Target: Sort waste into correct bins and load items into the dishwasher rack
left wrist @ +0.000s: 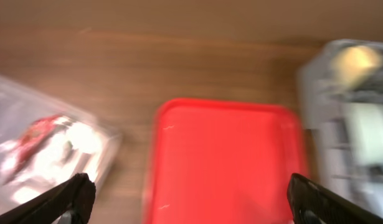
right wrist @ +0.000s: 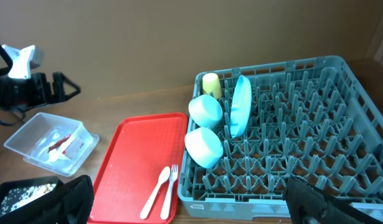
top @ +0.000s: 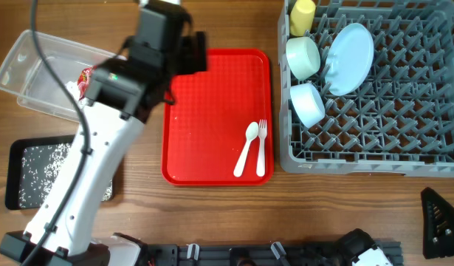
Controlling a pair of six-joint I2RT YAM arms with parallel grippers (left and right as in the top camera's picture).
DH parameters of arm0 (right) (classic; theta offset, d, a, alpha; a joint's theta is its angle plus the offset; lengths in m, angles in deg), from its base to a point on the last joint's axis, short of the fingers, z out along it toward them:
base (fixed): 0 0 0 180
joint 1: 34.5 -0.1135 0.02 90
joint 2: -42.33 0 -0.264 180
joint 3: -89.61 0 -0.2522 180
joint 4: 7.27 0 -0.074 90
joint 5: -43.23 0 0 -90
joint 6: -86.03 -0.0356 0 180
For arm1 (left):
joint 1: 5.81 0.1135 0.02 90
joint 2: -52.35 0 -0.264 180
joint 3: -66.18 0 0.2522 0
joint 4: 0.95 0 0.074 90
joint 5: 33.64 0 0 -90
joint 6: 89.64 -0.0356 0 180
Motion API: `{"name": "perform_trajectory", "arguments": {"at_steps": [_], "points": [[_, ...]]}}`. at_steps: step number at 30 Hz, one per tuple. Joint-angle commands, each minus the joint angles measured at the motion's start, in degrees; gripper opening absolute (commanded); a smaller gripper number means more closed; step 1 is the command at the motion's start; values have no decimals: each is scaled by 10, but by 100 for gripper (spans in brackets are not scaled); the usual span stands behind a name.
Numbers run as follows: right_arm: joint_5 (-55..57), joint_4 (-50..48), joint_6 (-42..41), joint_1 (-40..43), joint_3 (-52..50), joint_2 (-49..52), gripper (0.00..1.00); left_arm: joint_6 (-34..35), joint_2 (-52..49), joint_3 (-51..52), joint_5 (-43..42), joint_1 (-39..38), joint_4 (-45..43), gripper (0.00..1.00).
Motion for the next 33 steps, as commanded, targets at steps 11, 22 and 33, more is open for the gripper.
{"name": "perform_trajectory", "arguments": {"at_steps": [11,22,33], "points": [[-49,-28,17,1,-119,22,100,-81,1,9,-110,6,118,100],[-49,-30,20,1,-119,21,100,-19,78,159,-106,-78,104,100],[-198,-134,21,1,-250,56,84,50,416,302,-106,-80,91,100]]}}
